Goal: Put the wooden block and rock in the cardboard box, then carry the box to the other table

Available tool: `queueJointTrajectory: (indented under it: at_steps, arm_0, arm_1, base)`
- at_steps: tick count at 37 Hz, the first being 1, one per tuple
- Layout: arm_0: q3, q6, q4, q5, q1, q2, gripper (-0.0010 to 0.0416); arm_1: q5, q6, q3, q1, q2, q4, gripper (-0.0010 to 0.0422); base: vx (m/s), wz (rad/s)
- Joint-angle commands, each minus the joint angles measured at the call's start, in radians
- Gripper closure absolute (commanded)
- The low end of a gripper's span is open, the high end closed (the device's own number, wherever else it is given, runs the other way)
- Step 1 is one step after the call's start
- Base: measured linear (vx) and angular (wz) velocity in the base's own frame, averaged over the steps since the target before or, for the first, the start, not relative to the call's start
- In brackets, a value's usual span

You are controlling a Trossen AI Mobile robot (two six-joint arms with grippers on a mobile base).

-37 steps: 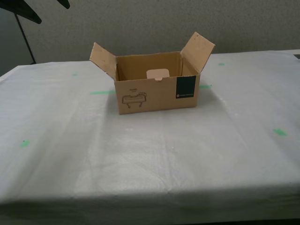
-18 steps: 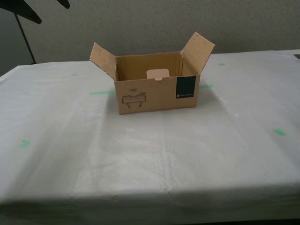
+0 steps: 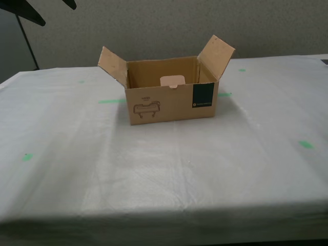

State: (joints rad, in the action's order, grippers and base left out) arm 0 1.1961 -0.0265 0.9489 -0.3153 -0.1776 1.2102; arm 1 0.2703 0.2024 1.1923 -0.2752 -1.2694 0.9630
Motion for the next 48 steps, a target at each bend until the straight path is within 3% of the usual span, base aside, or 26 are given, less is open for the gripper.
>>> queueJointTrajectory:
  at_steps: [1, 48]
  arm_0:
    - [0.001, 0.001, -0.002, 0.003, 0.0, 0.0, 0.0007]
    - [0.001, 0.001, -0.002, 0.003, 0.0, 0.0, 0.0007]
  arm_1:
    - [-0.001, 0.0, 0.001, 0.0, 0.0, 0.0, 0.0062]
    - [0.0, 0.0, 0.001, 0.0, 0.0, 0.0, 0.0062]
  base:
    - [0.0, 0.0]
    - [0.0, 0.0]
